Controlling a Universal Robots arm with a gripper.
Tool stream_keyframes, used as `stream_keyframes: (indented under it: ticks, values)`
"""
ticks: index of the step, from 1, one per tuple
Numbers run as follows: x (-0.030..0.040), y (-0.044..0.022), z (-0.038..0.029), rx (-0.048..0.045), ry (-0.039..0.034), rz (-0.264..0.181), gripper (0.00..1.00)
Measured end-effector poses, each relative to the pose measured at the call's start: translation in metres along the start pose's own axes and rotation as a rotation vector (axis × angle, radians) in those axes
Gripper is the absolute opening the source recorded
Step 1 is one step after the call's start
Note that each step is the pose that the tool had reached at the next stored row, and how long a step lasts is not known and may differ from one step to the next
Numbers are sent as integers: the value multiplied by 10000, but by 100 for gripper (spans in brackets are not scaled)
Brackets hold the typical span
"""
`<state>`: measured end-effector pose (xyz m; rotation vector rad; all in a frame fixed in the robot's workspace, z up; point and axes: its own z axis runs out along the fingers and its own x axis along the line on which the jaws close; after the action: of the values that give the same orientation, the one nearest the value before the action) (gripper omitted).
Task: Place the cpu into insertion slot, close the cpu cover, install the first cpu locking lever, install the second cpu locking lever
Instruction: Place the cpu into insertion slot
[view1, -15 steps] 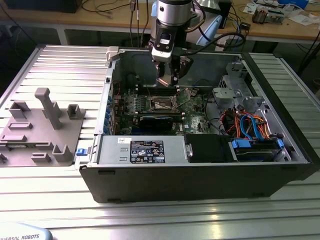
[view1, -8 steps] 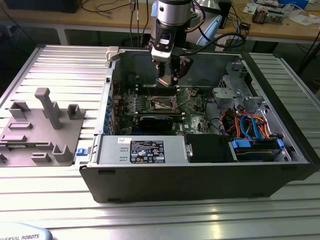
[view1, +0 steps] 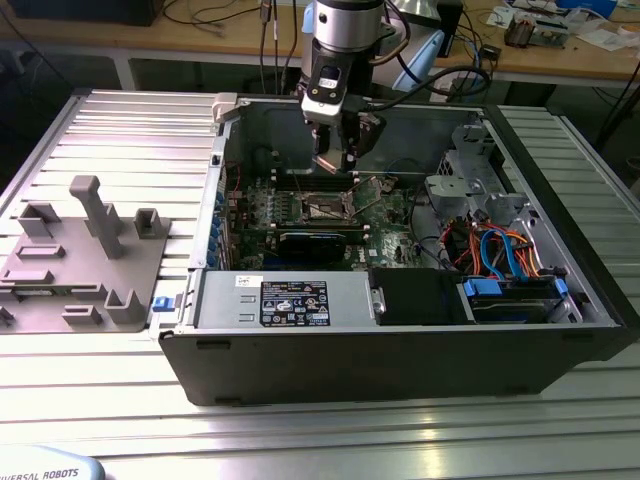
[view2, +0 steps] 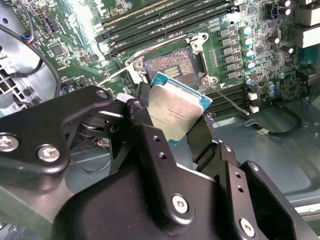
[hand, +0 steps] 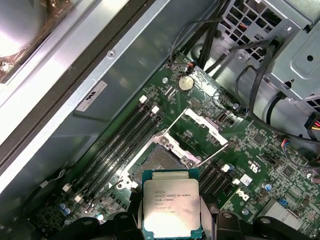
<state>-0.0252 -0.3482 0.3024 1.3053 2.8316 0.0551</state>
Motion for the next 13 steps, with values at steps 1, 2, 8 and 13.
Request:
stream_keyframes:
  ticks: [1,2,8,13]
  values:
    - [0,0,0,0,0,12,54]
    - [0,0,0,1,-1,30,54]
    - [0,0,3,1,-6,129,54]
    - [0,0,4,2,-9,199,54]
